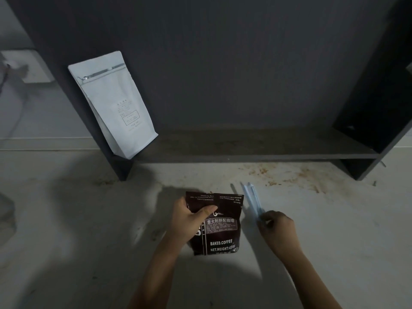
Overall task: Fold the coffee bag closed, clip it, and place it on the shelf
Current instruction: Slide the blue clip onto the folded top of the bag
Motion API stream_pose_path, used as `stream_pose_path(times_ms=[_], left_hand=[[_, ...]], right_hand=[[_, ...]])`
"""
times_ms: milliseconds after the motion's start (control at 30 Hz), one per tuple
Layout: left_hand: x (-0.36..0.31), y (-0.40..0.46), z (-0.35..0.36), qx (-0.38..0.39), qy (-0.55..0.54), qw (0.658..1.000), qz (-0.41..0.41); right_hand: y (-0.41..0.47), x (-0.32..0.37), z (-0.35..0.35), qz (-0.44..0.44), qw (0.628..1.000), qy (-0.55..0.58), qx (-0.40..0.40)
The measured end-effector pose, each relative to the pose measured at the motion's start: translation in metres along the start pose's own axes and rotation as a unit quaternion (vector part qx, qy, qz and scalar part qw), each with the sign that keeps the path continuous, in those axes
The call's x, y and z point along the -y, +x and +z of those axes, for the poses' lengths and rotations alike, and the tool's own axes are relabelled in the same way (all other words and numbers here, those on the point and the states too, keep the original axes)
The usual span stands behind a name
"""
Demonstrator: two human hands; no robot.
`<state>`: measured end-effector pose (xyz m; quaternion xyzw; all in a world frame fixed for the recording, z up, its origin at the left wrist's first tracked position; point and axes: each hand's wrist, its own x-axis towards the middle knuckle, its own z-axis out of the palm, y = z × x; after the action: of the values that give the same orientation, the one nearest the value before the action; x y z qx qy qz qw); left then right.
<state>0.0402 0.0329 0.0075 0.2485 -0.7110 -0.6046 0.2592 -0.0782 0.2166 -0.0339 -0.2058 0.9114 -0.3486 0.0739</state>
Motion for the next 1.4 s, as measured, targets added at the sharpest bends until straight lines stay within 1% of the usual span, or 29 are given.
stream_pose_path(times_ms=[100, 133, 267, 333, 433, 567, 733, 867, 967, 1133, 1267, 1400], left_hand=[[0.0, -0.002, 0.0, 0.006, 0.001, 1.0, -0.011], [-0.001, -0.003, -0.001, 0.006, -0.003, 1.0, -0.014], [-0.005, -0.006, -0.001, 0.003, -0.02, 1.0, -0.024], [-0.006, -0.009, 0.0, 0.002, -0.031, 0.999, -0.031], [-0.008, -0.01, 0.001, -0.004, -0.039, 0.999, -0.034], [-0.011, -0.013, 0.002, 0.0, -0.057, 0.998, -0.041], [-0.006, -0.015, 0.0, 0.001, -0.067, 0.996, -0.061], [-0.006, -0.015, 0.001, 0.001, -0.077, 0.995, -0.063], [-0.006, -0.014, 0.001, -0.001, -0.072, 0.996, -0.06], [-0.002, -0.012, -0.001, 0.002, -0.049, 0.998, -0.033], [0.001, -0.012, -0.001, -0.008, -0.034, 0.999, -0.004], [0.001, -0.012, 0.001, -0.016, -0.042, 0.999, -0.014]], right_hand=[[-0.003, 0.011, -0.015, 0.007, 0.988, 0.151, -0.044], [-0.003, 0.015, -0.021, -0.006, 0.98, 0.191, -0.058], [-0.009, 0.038, -0.047, -0.114, 0.945, 0.296, -0.085], [-0.013, 0.046, -0.054, -0.162, 0.935, 0.305, -0.087], [-0.018, 0.051, -0.057, -0.222, 0.938, 0.254, -0.082], [-0.024, 0.057, -0.053, -0.263, 0.94, 0.206, -0.072], [-0.022, 0.059, -0.051, -0.26, 0.946, 0.18, -0.065], [-0.021, 0.067, -0.051, -0.231, 0.946, 0.224, -0.031], [-0.018, 0.072, -0.051, -0.202, 0.944, 0.262, 0.009], [-0.011, 0.082, -0.045, -0.145, 0.916, 0.362, 0.09], [-0.012, 0.085, -0.031, -0.101, 0.883, 0.446, 0.106], [-0.012, 0.085, -0.025, -0.106, 0.889, 0.434, 0.1]])
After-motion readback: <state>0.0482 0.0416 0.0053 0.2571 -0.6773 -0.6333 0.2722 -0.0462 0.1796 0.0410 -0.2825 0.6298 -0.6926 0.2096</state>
